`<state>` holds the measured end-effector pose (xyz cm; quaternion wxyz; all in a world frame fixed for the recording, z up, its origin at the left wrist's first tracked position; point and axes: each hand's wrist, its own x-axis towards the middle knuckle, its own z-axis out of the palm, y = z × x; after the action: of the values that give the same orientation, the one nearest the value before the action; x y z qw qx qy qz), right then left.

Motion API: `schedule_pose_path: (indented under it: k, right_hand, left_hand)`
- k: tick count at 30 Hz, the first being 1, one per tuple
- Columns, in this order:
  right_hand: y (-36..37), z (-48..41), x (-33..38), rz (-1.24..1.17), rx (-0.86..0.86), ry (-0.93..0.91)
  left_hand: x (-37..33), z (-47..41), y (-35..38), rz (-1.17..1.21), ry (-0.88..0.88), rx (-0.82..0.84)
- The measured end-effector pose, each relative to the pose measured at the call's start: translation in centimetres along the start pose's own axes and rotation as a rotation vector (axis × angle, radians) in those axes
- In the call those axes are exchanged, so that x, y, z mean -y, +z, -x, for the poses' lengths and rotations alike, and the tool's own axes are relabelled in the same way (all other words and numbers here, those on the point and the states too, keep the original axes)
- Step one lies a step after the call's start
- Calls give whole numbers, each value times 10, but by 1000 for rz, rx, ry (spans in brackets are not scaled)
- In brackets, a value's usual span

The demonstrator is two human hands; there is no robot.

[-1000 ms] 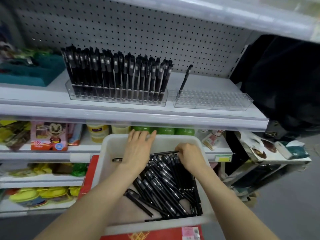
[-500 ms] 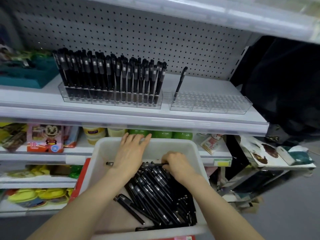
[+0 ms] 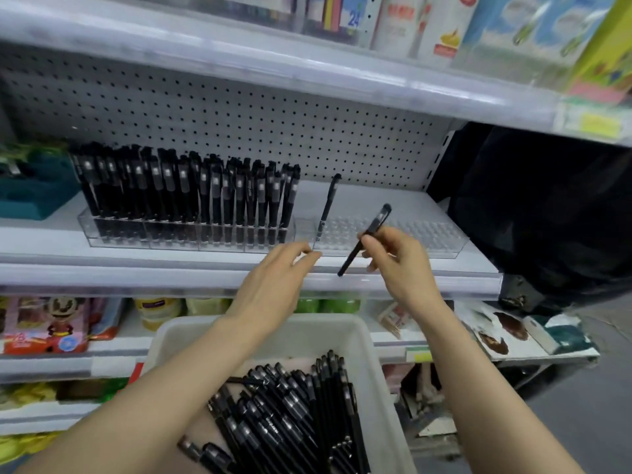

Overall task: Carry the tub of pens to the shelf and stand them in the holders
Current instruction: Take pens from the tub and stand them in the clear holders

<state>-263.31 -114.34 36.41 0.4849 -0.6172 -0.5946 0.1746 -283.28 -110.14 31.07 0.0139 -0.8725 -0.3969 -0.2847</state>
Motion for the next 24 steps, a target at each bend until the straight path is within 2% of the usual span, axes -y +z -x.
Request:
schedule_pose_path:
  k: [3,7,16,20,24]
  right_hand:
    - [-8,-37,9,-51,-157,-54]
    - [-2,-71,17,-13,-253,-79]
    - [29,-100,5,187,-168,-106]
    - [40,-97,-6,339,-66,-125]
    - [42,-95,-8,306,-80,-72]
  left_hand:
    - [0,-27,-1,-54,37,-12]
    - [4,-45,6,-97,35,25]
    - [6,-49,11,-90,24,42]
    - [7,-49,13,-86,17,50]
    - [8,-49,14,-82,28,28]
